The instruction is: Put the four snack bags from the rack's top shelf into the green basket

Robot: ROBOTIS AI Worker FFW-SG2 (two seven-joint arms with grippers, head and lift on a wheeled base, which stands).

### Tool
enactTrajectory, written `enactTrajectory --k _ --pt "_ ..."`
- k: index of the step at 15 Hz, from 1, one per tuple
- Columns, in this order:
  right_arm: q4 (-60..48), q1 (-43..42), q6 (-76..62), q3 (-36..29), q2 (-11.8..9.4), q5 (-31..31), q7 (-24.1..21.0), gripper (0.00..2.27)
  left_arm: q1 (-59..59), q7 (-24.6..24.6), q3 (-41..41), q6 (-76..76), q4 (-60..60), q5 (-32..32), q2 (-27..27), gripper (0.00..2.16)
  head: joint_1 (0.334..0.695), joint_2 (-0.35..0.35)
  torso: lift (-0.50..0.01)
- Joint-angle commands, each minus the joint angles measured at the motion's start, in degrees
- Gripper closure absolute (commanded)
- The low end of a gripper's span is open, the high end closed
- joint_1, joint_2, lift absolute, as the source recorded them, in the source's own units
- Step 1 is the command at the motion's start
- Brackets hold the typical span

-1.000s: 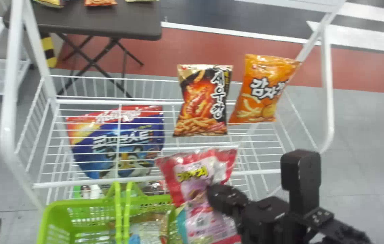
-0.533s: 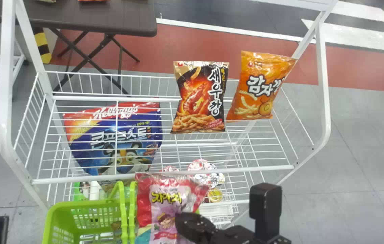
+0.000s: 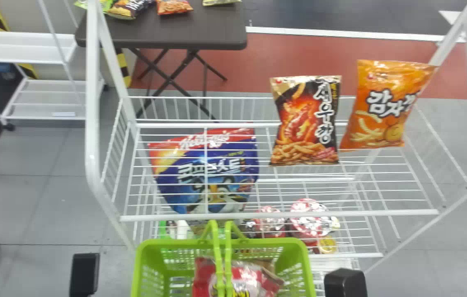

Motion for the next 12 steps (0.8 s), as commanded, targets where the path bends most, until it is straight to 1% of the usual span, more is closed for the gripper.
enactTrajectory --k 1,3,4,5,6,8,9,12 --pt "2.15 -0.12 -0.29 1.81 -0.91 0.62 -0.14 2.16 -0.17 0.08 0.10 -0.05 0.06 0.01 -0.15 2.15 0.695 0.000 0.000" --pt "4.52 -1.87 -2.93 2.87 -0.91 0.71 -0.23 2.15 -0.35 0.25 -0.69 -0.05 -0.03 -0.08 -0.15 2.15 0.695 0.019 0.000" --pt "5.93 -2.66 -7.14 3.57 -0.91 0.80 -0.32 1.66 -0.44 0.25 -0.87 -0.05 -0.12 -0.25 -0.15 2.15 0.695 0.030 0.000" --pt "6.37 -3.10 -9.78 3.74 -0.91 1.41 -0.32 0.41 -0.44 0.25 -0.96 -0.05 -0.12 -0.25 -0.15 2.15 0.695 0.034 0.000" --pt "6.37 -3.10 -11.36 3.83 -0.91 3.08 -0.76 0.00 -0.44 0.34 -0.87 -0.05 -0.12 -0.25 -0.15 2.15 0.695 0.037 0.000" --pt "6.02 -3.37 -12.94 3.48 -0.91 4.93 -1.37 0.02 -0.35 0.25 -0.34 -0.05 -0.12 -0.25 -0.15 2.15 0.695 0.028 0.000" --pt "5.58 -3.46 -13.12 3.13 -0.99 5.98 -1.73 0.05 -0.35 0.25 -0.25 -0.05 -0.20 -0.25 -0.15 2.15 0.695 0.012 0.000" --pt "4.78 -3.37 -14.53 1.02 -1.08 6.25 -2.08 0.06 -0.26 0.25 -0.34 -0.05 -0.12 -0.25 -0.15 2.15 0.695 -0.023 0.000"
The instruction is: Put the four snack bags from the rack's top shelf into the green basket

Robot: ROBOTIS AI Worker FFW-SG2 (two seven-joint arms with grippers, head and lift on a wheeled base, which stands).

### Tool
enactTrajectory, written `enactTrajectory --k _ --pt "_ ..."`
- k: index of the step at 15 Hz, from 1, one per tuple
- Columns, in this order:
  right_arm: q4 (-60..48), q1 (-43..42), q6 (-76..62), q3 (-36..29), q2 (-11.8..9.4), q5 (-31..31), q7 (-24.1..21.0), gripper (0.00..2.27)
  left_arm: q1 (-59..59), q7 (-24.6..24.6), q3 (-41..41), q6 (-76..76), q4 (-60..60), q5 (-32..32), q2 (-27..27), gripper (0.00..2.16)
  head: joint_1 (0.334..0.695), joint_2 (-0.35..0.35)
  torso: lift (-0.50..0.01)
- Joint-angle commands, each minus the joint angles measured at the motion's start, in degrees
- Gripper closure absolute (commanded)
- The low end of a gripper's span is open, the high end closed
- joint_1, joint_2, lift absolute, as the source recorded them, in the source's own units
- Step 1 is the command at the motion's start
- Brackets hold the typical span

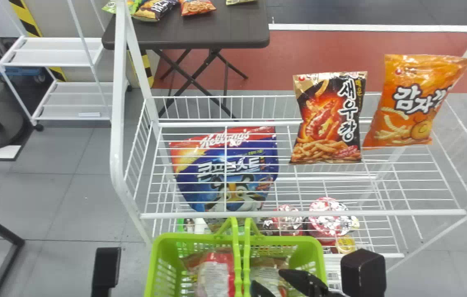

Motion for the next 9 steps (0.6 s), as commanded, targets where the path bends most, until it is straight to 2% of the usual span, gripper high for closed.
enactTrajectory --k 1,3,5,7,9 --pt "-0.45 0.09 -3.20 -1.85 0.05 -0.11 -0.25 0.07 0.02 0.00 -0.12 -0.02 0.02 0.00 -0.15 2.15 0.695 -0.039 0.000" --pt "1.40 -1.85 -14.45 -3.17 0.49 0.16 -3.68 0.07 0.02 0.09 -0.47 -0.02 0.02 -0.08 -0.15 2.15 0.695 -0.087 0.000" --pt "5.18 -7.30 -19.55 -3.69 1.72 0.42 -6.40 0.07 0.02 0.18 -1.00 -0.02 0.02 -0.52 -0.15 2.15 0.695 -0.133 0.000" --pt "11.95 -14.24 -26.58 -4.13 3.48 1.92 -11.06 0.07 0.19 0.18 -1.17 -0.02 0.02 -0.52 -0.15 2.15 0.695 -0.182 0.000" --pt "16.43 -18.99 -32.03 -4.49 4.18 3.50 -15.19 0.08 0.02 0.27 -1.70 -0.02 0.02 -0.52 -0.15 2.15 0.695 -0.218 0.000"
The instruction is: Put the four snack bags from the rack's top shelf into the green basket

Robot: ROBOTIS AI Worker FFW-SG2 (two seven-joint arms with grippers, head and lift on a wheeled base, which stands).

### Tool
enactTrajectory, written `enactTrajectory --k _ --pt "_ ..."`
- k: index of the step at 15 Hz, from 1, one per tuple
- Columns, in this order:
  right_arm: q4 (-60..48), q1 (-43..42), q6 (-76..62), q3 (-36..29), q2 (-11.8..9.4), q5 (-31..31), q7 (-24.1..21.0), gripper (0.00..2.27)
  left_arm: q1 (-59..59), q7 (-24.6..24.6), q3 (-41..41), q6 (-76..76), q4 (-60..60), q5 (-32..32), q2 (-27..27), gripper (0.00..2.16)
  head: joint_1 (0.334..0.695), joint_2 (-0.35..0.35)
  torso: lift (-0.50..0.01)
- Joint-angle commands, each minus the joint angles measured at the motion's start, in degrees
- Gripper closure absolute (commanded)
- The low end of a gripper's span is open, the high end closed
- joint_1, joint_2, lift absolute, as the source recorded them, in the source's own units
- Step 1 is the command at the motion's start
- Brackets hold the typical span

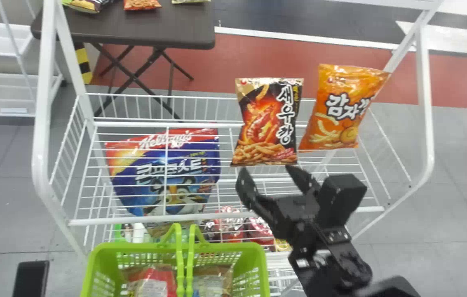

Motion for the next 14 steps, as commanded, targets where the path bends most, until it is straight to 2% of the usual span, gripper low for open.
enactTrajectory --k 1,2,5,6,8,9,10,11,12,14 --pt "5.74 -6.67 -2.93 -0.59 0.63 1.71 -2.63 0.08 -0.11 0.11 -0.32 0.00 0.00 0.01 0.00 2.15 0.695 -0.232 0.000" --pt "8.38 -9.49 -2.76 -0.94 0.63 2.59 -4.65 0.08 -0.28 0.02 -0.32 0.18 0.00 0.01 0.09 2.15 0.695 -0.246 0.000" --pt "14.53 -17.40 4.45 -2.35 0.72 3.64 -4.74 0.08 -0.64 0.11 -0.23 0.35 0.17 -0.08 0.35 2.15 0.695 -0.284 0.000" --pt "17.08 -20.12 5.86 -2.79 0.72 3.82 -3.59 0.08 -0.81 0.11 -0.23 0.35 0.17 -0.08 0.35 2.15 0.695 -0.287 0.000" --pt "20.95 -23.99 8.14 -4.72 0.72 2.41 3.26 0.11 -1.25 0.20 -0.41 0.71 0.44 -0.34 0.26 2.15 0.695 -0.286 0.000" --pt "21.13 -25.13 11.13 -5.34 0.72 2.32 7.22 0.45 -1.43 0.55 -0.41 0.71 0.61 -0.34 0.18 2.15 0.695 -0.281 0.000" --pt "21.13 -25.66 15.17 -5.60 0.72 2.59 8.97 1.18 -1.69 0.55 -0.41 0.71 0.88 -0.34 0.18 2.15 0.695 -0.272 0.000" --pt "20.95 -25.75 18.16 -5.60 0.72 2.41 9.06 2.01 -1.95 0.64 -0.41 0.71 1.14 -0.34 0.18 2.15 0.695 -0.263 0.000" --pt "20.51 -25.22 17.99 -5.69 0.72 1.88 9.85 2.17 -2.13 0.64 -0.41 0.71 1.31 -0.25 0.26 2.15 0.695 -0.261 0.000" --pt "17.61 -22.58 15.52 -5.69 0.72 1.71 9.77 2.20 -2.31 0.55 -0.41 0.71 1.49 -0.17 0.26 2.15 0.695 -0.262 0.000"
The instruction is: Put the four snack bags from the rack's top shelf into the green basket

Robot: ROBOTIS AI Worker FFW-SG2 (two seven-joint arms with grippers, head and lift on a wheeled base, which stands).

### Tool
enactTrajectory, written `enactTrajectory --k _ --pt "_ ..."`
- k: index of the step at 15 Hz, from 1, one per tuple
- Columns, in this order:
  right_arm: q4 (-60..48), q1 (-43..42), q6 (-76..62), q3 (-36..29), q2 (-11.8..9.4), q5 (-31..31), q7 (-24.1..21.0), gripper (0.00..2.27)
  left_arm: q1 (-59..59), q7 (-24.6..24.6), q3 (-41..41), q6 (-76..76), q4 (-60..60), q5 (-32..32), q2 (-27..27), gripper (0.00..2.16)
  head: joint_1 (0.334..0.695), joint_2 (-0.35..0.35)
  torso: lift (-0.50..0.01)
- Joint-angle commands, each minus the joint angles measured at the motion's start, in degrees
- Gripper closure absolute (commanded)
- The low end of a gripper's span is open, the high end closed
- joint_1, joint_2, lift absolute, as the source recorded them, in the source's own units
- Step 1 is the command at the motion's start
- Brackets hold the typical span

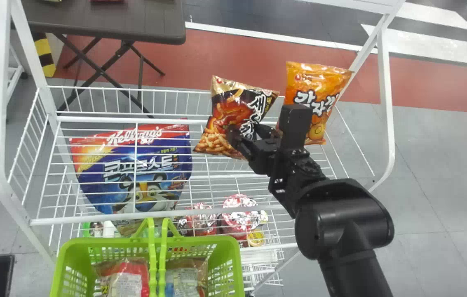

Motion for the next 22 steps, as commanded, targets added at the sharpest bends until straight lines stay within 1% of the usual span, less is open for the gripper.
enactTrajectory --k 1,4,5,9,10,11,12,13,15,17,19,21,22 --pt "-4.31 3.22 -1.29 -0.56 0.00 -0.48 -0.07 2.20 -0.20 -0.06 0.00 0.00 0.13 0.09 0.03 2.15 0.695 -0.259 0.000" --pt "-12.93 9.11 -1.12 -2.32 0.00 -0.92 0.11 2.20 -0.46 -0.06 0.09 0.00 0.13 0.18 0.03 2.15 0.695 -0.264 0.000" --pt "-16.88 11.39 0.82 -3.46 -0.09 -2.06 0.73 2.20 -0.55 -0.06 0.09 0.00 0.13 0.27 0.03 2.15 0.695 -0.266 0.000" --pt "-34.90 23.44 16.11 -9.79 -0.35 -9.27 4.07 2.20 -0.82 0.03 0.18 0.00 0.22 0.36 -0.14 2.15 0.695 -0.295 0.000" --pt "-38.85 27.13 19.80 -11.29 -0.18 -10.50 5.56 2.20 -0.82 -0.06 0.26 0.00 0.22 0.36 -0.23 2.15 0.695 -0.302 0.000" --pt "-41.58 30.38 20.50 -12.52 -0.09 -11.82 7.41 2.20 -0.73 -0.06 0.35 0.00 0.22 0.27 -0.38 2.15 0.695 -0.310 0.000" --pt "-43.60 32.40 22.26 -13.39 -0.18 -12.79 9.51 2.20 -0.46 -0.15 0.53 0.00 0.22 0.27 -0.38 2.15 0.695 -0.321 0.000" --pt "-45.36 34.25 27.01 -15.15 -0.27 -14.90 11.45 2.20 -0.11 -0.32 0.70 -0.18 0.04 0.27 -0.38 2.15 0.695 -0.321 0.000" --pt "-46.68 36.97 32.99 -18.14 -0.44 -18.59 14.17 2.20 0.59 -0.24 0.79 -0.71 -0.05 0.36 -0.38 2.15 0.695 -0.322 0.000" --pt "-46.85 40.40 35.45 -19.63 -0.09 -18.85 16.02 2.20 0.77 0.12 0.26 -1.58 -0.22 0.36 -0.38 2.15 0.695 -0.336 0.000" --pt "-45.80 42.16 39.31 -19.37 0.17 -19.03 17.95 2.20 0.68 0.47 -0.09 -1.94 -0.22 0.27 -0.38 2.15 0.695 -0.350 0.000" --pt "-42.63 42.60 40.54 -17.09 0.17 -19.03 19.45 2.20 0.59 0.56 -0.35 -1.94 -0.22 0.18 -0.38 2.15 0.695 -0.350 0.000" --pt "-40.70 42.33 39.49 -15.24 0.17 -18.85 19.36 2.20 0.59 0.47 -0.44 -1.94 -0.22 0.18 -0.38 2.15 0.695 -0.350 0.000"
